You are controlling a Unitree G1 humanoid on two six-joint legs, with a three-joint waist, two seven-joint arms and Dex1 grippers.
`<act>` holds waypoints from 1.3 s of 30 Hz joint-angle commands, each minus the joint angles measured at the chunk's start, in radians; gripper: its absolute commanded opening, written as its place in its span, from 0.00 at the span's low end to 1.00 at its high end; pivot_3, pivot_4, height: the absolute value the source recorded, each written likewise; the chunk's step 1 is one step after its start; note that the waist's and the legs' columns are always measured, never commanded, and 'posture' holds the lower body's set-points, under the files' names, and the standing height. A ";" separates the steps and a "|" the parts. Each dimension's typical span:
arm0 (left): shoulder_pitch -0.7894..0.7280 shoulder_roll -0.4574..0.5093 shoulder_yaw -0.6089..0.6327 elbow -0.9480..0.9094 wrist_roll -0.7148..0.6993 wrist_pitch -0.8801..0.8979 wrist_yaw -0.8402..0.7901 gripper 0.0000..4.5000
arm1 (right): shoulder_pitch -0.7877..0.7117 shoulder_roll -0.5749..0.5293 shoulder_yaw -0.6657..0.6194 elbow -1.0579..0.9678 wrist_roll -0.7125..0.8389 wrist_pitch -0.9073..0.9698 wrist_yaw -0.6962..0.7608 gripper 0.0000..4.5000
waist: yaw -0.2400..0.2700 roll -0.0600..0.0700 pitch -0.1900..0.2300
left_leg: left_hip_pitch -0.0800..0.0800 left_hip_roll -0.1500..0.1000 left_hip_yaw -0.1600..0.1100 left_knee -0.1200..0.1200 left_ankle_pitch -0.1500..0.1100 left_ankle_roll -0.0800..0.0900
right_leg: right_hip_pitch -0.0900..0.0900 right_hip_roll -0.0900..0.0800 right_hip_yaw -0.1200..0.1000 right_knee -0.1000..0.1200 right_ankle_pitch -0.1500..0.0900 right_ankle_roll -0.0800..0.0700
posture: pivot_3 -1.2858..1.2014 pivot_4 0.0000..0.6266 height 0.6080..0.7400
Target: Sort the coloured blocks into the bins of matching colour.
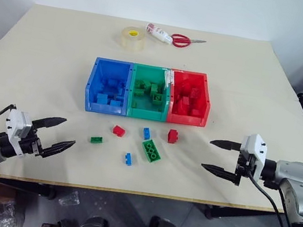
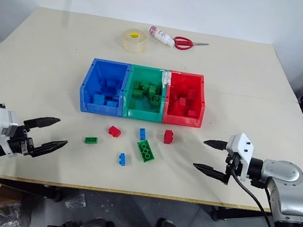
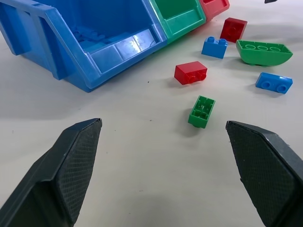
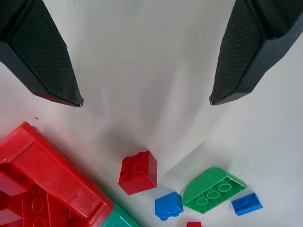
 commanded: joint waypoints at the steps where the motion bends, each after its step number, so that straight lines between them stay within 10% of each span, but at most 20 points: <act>1: -0.013 0.011 0.010 -0.027 -0.008 -0.001 -0.005 0.99 | 0.007 0.002 -0.036 -0.042 0.022 -0.011 -0.007 1.00 | 0.000 0.000 0.000 | 0.000 0.000 0.000 0.000 0.000 0.000 | 0.000 0.000 0.000 0.000 0.000 0.000 | 0.52 0.24 1.00; 29: -0.063 0.030 -0.011 0.030 0.045 0.043 0.012 0.99 | 0.188 -0.122 -0.178 -0.146 0.044 0.069 -0.039 1.00 | -0.003 0.000 0.000 | 0.000 0.000 0.000 0.000 0.000 0.000 | 0.000 0.000 0.000 0.001 0.000 0.000 | 0.52 0.24 1.00; 39: -0.024 0.020 0.000 -0.026 0.027 0.051 0.011 0.99 | 0.020 -0.033 -0.019 -0.183 0.000 0.159 -0.116 1.00 | -0.002 0.000 0.000 | 0.000 0.000 0.000 0.001 0.000 0.000 | 0.000 0.000 0.000 0.001 0.000 0.000 | 0.52 0.24 1.00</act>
